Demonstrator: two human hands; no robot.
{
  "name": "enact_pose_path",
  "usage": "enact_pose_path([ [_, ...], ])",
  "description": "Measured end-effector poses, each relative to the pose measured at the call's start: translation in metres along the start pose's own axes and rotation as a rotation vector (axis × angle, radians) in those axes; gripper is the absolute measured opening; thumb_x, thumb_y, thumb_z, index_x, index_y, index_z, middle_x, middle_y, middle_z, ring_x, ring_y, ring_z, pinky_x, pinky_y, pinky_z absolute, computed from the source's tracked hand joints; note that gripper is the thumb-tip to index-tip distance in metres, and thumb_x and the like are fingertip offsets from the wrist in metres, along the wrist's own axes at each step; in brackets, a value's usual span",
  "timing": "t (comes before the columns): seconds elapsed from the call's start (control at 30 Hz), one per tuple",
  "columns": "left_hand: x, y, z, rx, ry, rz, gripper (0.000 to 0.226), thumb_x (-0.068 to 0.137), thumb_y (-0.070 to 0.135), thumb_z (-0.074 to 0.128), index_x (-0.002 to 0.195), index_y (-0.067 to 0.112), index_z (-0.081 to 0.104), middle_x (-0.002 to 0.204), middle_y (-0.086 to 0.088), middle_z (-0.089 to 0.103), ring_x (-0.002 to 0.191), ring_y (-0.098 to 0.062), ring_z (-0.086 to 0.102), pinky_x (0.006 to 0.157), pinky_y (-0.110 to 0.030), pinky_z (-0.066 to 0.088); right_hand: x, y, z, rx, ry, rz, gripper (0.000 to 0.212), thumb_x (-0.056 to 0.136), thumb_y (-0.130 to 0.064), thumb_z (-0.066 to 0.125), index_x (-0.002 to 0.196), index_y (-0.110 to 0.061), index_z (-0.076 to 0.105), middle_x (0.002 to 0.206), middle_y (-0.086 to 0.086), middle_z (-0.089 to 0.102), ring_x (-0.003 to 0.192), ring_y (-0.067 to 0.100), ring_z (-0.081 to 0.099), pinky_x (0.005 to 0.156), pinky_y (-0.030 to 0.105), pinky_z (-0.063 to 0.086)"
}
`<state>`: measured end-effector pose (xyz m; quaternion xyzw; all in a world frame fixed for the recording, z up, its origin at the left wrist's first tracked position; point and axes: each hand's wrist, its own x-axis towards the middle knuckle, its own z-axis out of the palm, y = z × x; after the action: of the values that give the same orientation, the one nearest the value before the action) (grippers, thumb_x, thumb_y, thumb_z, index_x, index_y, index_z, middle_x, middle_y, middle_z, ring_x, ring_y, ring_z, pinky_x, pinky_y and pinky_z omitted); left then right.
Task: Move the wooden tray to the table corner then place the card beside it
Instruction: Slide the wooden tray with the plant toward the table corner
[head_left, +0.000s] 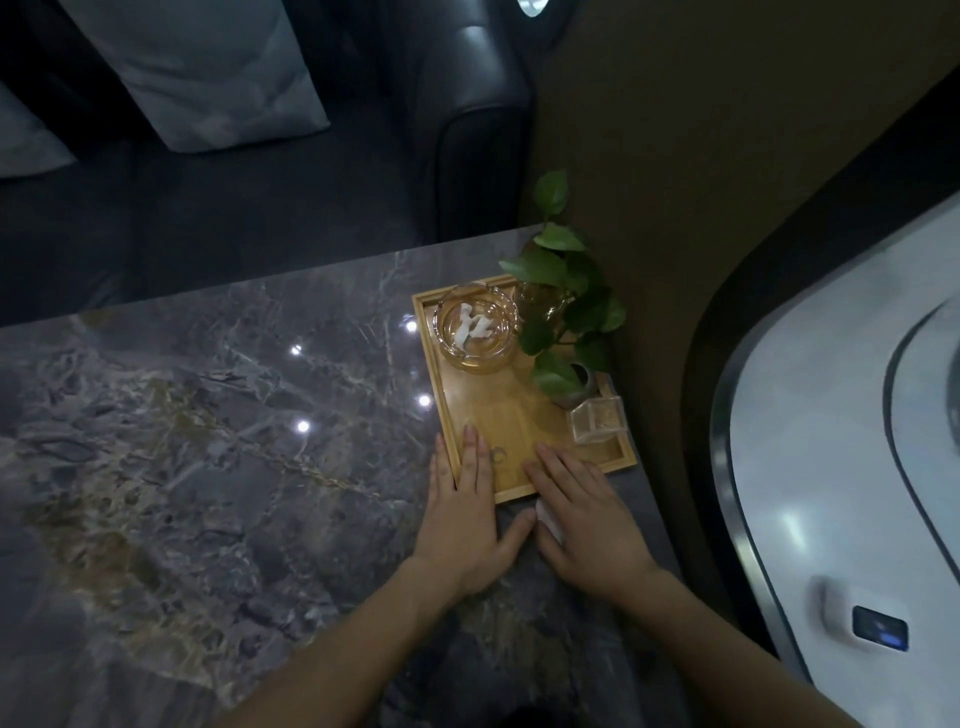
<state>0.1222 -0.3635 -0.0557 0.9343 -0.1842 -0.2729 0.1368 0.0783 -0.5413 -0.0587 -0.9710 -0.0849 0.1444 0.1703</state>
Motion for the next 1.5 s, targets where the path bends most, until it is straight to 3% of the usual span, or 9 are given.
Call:
enact_pose_path([
  [0.2,0.008,0.012,0.001,-0.003,-0.007,0.021,0.097,0.089,0.075,0.018,0.149,0.012,-0.024,0.159,-0.009,-0.032,0.14,-0.038,-0.039,0.121,-0.048,-0.013,-0.004,0.012,-0.007,-0.013,-0.007,0.016,0.063,0.095,-0.049,0.035,0.151,-0.023,0.021,0.161,-0.001,0.015,0.148,0.013,0.008,0.119,0.037,0.007],
  [0.5,0.012,0.014,0.003,0.018,-0.001,0.04,0.093,0.09,0.073,0.018,0.147,0.014,-0.026,0.158,-0.007,-0.034,0.14,-0.038,-0.038,0.12,-0.049,-0.014,-0.006,0.015,-0.005,0.014,0.028,0.022,0.062,0.096,-0.048,0.035,0.15,-0.019,0.026,0.16,0.002,0.02,0.147,0.015,0.013,0.119,0.038,0.01],
  [0.73,0.015,0.014,0.008,0.047,0.043,0.041,0.077,0.1,0.053,0.019,0.154,0.007,-0.011,0.162,-0.01,-0.025,0.143,-0.041,-0.031,0.122,-0.054,-0.008,-0.006,0.014,-0.003,0.012,-0.001,0.043,0.067,0.092,-0.045,0.04,0.151,-0.019,0.022,0.161,0.001,0.016,0.148,0.016,0.01,0.12,0.043,0.013],
  [0.9,0.016,0.015,0.01,0.141,0.049,0.021,0.074,0.1,0.051,0.01,0.154,0.005,-0.011,0.163,-0.013,-0.023,0.145,-0.043,-0.027,0.121,-0.052,-0.01,-0.006,0.014,-0.006,-0.006,-0.017,0.031,0.068,0.091,-0.045,0.04,0.151,-0.019,0.021,0.161,0.002,0.016,0.148,0.016,0.01,0.12,0.044,0.016],
  [1.17,0.014,0.019,0.004,0.15,0.052,-0.002,0.072,0.101,0.051,0.009,0.153,0.007,-0.013,0.161,-0.01,-0.025,0.145,-0.039,-0.029,0.117,-0.047,-0.018,-0.004,0.011,-0.013,-0.025,-0.086,0.037,0.07,0.093,-0.045,0.038,0.153,-0.021,0.01,0.163,0.0,0.005,0.148,0.015,-0.001,0.121,0.037,0.0],
  [1.33,0.001,0.013,-0.003,0.169,0.063,0.044,0.069,0.1,0.051,0.009,0.155,0.015,-0.01,0.158,0.0,-0.026,0.149,-0.034,-0.021,0.122,-0.049,-0.008,-0.008,-0.001,-0.015,-0.085,-0.107,0.061,0.069,0.096,-0.046,0.033,0.152,-0.018,0.007,0.163,0.002,0.006,0.149,0.018,0.0,0.122,0.04,0.0],
  [1.5,-0.033,0.001,-0.022,0.211,0.122,0.093,0.068,0.101,0.049,0.014,0.156,0.014,-0.004,0.166,-0.005,-0.01,0.152,-0.03,-0.012,0.123,-0.053,0.001,-0.024,-0.028,-0.013,-0.051,-0.095,0.018,0.07,0.092,-0.048,0.029,0.153,-0.016,0.011,0.162,0.005,0.012,0.149,0.019,0.005,0.122,0.041,0.005],
])
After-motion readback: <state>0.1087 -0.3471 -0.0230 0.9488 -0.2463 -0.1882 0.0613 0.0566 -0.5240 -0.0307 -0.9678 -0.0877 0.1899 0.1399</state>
